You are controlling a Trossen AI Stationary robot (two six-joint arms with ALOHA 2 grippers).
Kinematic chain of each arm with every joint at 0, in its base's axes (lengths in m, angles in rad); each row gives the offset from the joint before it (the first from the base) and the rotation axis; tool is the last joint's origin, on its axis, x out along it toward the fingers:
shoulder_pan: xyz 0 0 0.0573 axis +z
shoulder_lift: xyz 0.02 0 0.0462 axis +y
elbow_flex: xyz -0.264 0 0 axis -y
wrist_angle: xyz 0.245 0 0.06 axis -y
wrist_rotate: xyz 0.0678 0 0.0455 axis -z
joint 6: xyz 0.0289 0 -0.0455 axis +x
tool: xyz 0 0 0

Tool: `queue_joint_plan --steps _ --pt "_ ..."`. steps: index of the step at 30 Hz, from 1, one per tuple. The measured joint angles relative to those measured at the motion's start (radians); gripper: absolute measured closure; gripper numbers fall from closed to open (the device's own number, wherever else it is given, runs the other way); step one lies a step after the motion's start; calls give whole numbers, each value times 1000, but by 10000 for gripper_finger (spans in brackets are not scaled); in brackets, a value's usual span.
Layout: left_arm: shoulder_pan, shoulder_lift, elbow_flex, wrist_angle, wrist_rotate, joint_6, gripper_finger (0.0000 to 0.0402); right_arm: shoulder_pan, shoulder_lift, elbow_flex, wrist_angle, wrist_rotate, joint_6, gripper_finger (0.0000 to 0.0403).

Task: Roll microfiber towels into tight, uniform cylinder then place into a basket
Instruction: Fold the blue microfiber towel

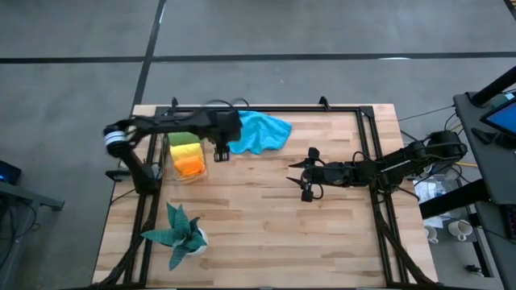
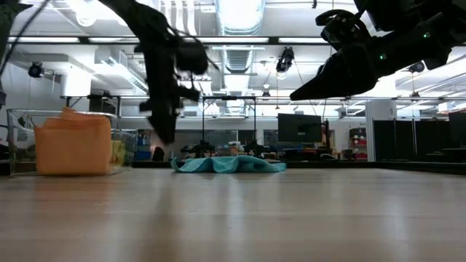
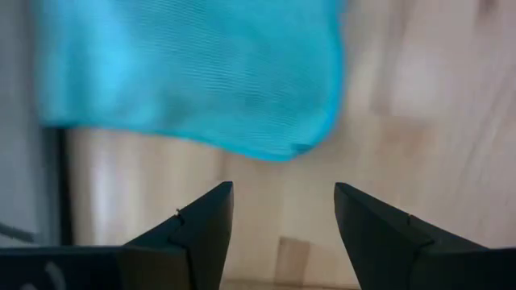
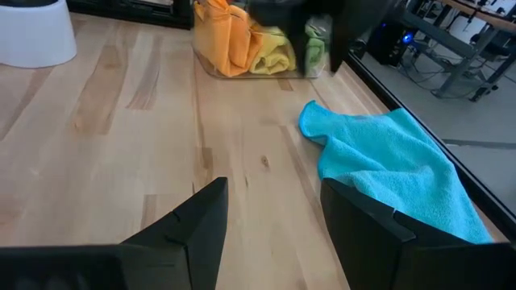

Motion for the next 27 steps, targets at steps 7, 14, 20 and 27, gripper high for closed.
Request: queue_joint_plan --steps 7,14,20,27 --pt "-32 181 27 14 -22 163 202 0 0 0 0 0 0 209" --pt "-32 176 23 62 -118 215 202 0 0 0 0 0 1 209" --pt "-35 177 12 63 -97 270 210 0 0 0 -2 0 4 209" --pt "-36 195 5 86 -84 288 247 0 0 0 -5 0 4 209"
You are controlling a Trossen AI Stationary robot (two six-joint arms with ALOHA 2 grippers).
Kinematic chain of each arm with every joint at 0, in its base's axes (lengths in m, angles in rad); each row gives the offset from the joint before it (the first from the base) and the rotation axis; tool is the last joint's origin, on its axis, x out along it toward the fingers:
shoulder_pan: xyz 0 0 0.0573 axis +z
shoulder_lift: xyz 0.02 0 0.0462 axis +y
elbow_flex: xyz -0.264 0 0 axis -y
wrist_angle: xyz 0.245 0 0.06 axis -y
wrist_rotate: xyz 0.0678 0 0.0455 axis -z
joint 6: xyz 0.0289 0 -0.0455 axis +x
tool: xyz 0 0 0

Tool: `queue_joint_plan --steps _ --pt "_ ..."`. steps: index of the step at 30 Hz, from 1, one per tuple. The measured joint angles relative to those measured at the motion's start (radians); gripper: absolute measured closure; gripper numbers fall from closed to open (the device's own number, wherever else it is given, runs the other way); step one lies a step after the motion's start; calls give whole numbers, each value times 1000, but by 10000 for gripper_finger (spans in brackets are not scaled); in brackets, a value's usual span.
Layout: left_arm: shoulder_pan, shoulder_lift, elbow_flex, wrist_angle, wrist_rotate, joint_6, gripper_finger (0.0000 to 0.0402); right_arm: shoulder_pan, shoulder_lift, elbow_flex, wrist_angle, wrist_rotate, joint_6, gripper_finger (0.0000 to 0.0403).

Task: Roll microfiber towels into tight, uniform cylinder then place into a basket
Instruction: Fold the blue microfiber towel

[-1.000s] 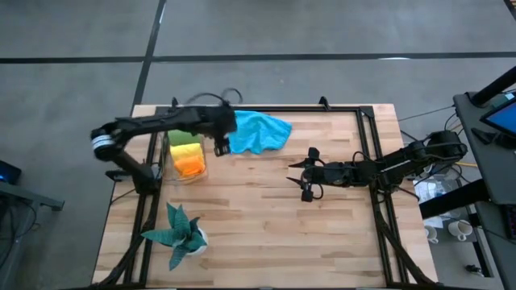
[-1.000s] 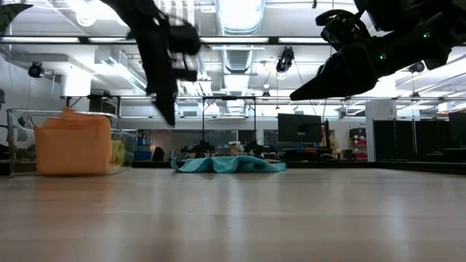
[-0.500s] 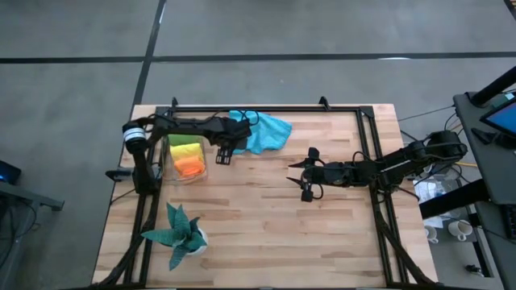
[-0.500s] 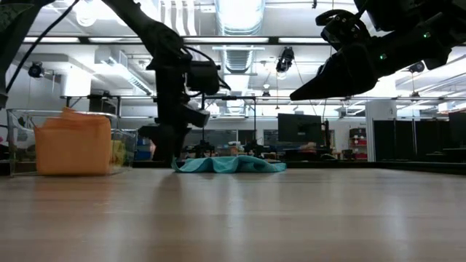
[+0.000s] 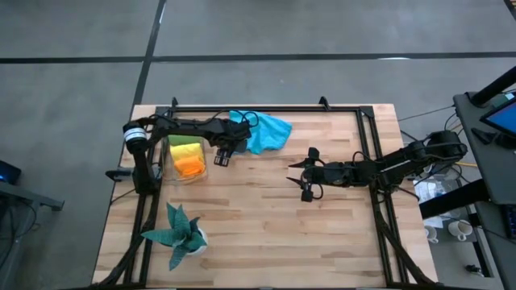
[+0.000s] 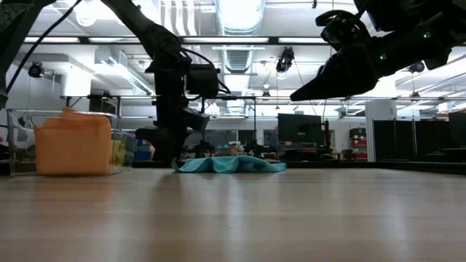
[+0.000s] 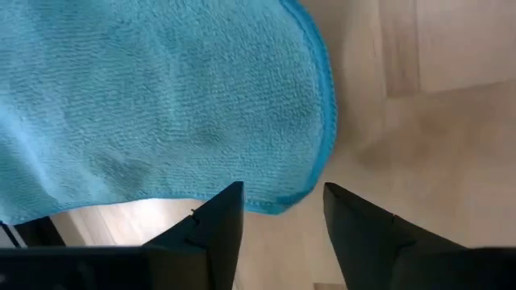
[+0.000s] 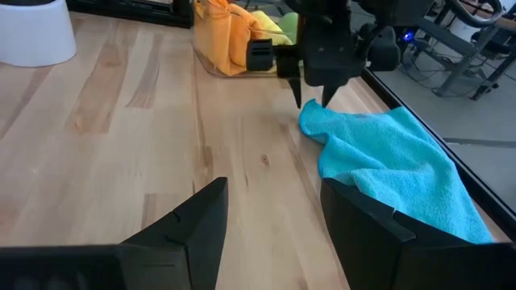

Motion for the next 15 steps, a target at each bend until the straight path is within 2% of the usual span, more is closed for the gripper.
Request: queue_joint_plan --steps 5,12,15 --pt "0 -3 0 -2 5 2 290 0 0 0 -2 0 0 209" --pt "-2 -9 0 8 27 -1 387 0 0 0 -2 0 0 209" --pt "-9 -26 10 9 27 -11 396 0 0 0 -2 0 -1 209"
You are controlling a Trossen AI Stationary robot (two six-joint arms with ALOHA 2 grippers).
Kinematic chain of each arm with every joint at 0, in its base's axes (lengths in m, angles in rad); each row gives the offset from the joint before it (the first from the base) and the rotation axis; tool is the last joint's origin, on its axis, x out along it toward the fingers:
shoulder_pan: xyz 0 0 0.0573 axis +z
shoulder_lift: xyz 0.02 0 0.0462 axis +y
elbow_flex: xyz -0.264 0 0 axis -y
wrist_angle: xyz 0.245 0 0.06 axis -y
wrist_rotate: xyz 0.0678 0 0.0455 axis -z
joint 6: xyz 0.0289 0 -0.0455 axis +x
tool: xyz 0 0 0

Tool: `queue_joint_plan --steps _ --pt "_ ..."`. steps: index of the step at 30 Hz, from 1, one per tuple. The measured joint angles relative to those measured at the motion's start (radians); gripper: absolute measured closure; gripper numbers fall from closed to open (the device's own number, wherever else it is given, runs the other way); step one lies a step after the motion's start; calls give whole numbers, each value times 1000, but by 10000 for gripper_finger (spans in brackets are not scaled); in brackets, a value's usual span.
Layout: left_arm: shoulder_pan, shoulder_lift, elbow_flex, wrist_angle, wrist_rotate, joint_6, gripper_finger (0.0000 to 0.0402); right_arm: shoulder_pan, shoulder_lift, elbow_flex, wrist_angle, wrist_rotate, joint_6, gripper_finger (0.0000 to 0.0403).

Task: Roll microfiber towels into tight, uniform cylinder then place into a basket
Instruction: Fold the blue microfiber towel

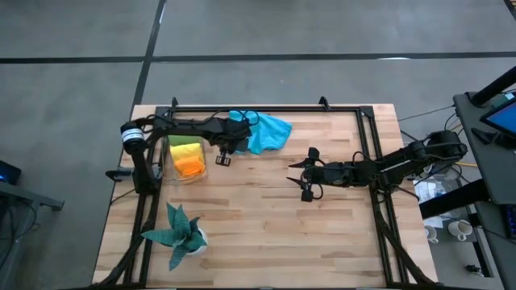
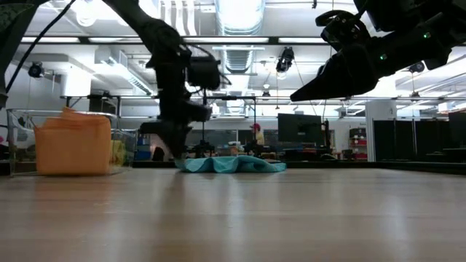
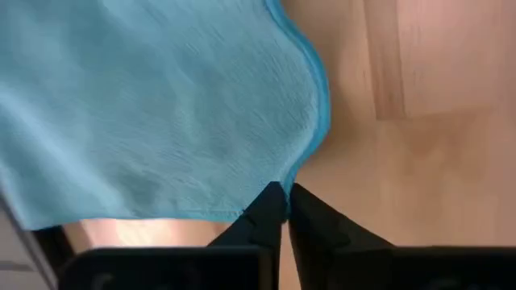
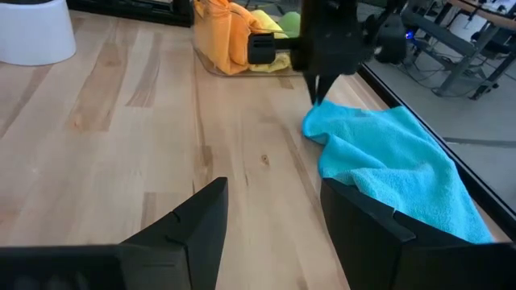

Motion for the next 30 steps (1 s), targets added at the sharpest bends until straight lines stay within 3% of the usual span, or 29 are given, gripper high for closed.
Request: queue_joint_plan --steps 9,14,20,25,30 --pt "-75 -161 209 -14 -11 -43 401 0 0 4 6 15 -23 209" --pt "-168 -261 416 -4 -83 -122 401 -1 0 20 8 27 -45 209" --pt "-268 -309 634 11 -84 -235 401 6 -19 37 8 28 -48 209" --pt "-293 -320 649 7 -82 -310 401 40 -49 40 -25 28 -48 209" --pt "-293 -254 598 74 -29 -433 401 79 -102 40 -53 28 -62 209"
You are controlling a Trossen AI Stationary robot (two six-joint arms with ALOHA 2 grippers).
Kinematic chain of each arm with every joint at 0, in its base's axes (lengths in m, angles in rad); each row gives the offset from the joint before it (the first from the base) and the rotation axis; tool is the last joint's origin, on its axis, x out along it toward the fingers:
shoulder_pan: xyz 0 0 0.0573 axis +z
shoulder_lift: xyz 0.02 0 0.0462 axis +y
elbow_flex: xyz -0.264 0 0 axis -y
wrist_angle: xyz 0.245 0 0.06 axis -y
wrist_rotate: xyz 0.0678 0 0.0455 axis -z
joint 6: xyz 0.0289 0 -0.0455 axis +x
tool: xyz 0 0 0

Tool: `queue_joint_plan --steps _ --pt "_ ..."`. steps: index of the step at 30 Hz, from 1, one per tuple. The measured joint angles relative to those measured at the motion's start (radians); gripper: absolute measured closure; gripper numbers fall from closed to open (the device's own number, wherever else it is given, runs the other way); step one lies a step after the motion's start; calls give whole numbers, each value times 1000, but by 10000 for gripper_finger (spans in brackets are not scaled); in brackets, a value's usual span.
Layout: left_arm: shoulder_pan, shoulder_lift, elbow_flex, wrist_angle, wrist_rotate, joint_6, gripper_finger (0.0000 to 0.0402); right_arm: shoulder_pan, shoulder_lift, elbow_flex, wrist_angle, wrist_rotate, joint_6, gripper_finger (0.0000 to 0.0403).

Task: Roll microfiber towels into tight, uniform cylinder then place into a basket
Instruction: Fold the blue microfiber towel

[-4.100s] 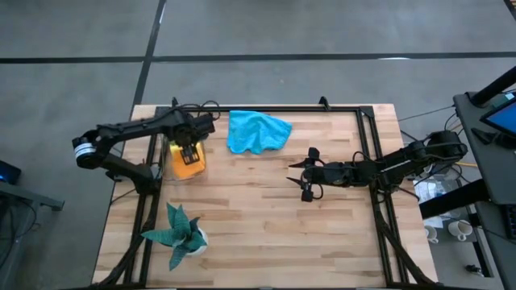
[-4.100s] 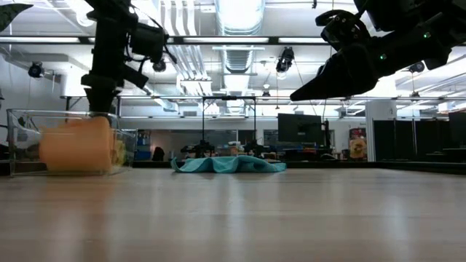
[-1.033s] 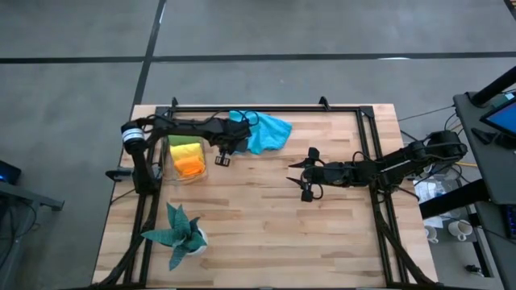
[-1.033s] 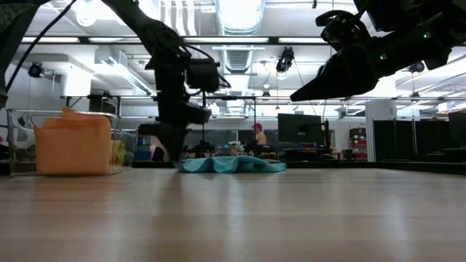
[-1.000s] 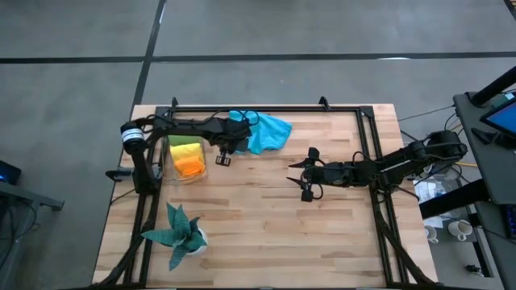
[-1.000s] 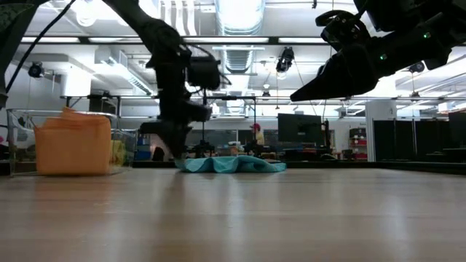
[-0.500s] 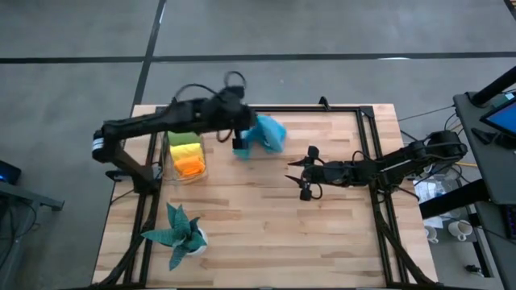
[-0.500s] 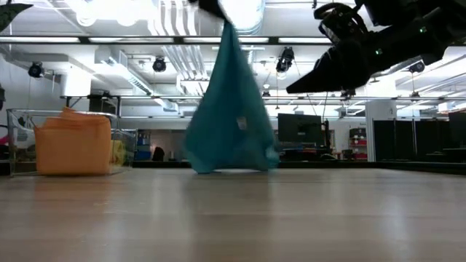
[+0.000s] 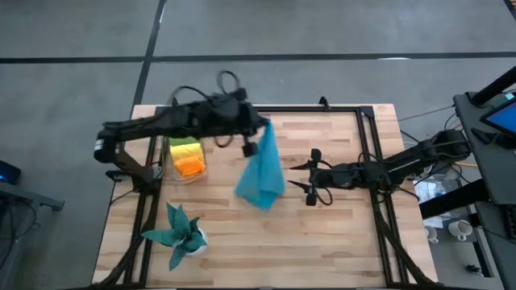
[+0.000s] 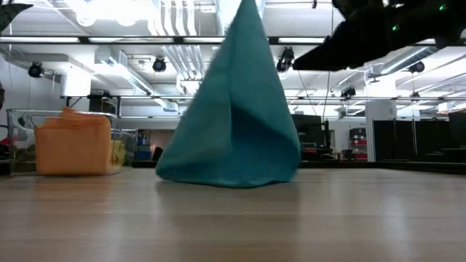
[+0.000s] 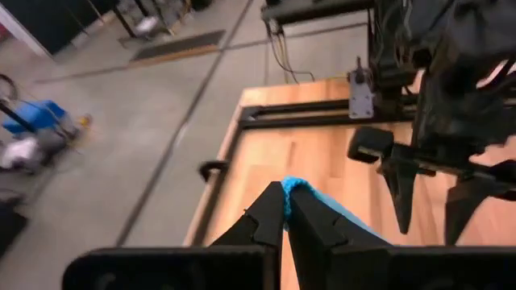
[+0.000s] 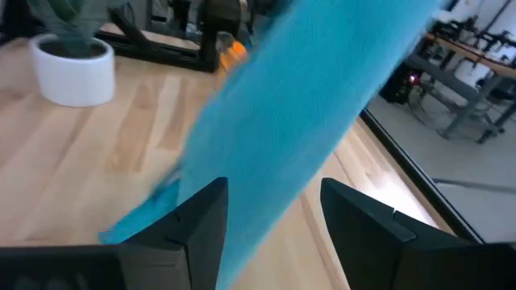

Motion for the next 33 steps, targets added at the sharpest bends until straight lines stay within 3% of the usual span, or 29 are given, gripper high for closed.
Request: queue_joint_plan --steps 7,13,16,19,27,29,33 --pt "-3 149 27 146 39 -7 402 53 -124 1 -122 8 2 209" --pt "21 224 114 171 67 -6 402 98 -219 -3 -296 172 77 209" --pt "84 252 106 105 -3 -32 402 116 -247 -7 -356 266 133 209" --pt "158 284 70 -4 -20 -107 402 122 -252 -11 -377 288 153 209" --pt "261 345 -106 -170 75 -190 402 122 -188 -19 -368 288 193 209" --pt "261 344 -128 -250 168 -206 401 122 -155 -18 -363 288 209 209" --pt "193 299 -162 -293 529 -271 401 122 -94 -4 -366 290 148 209"
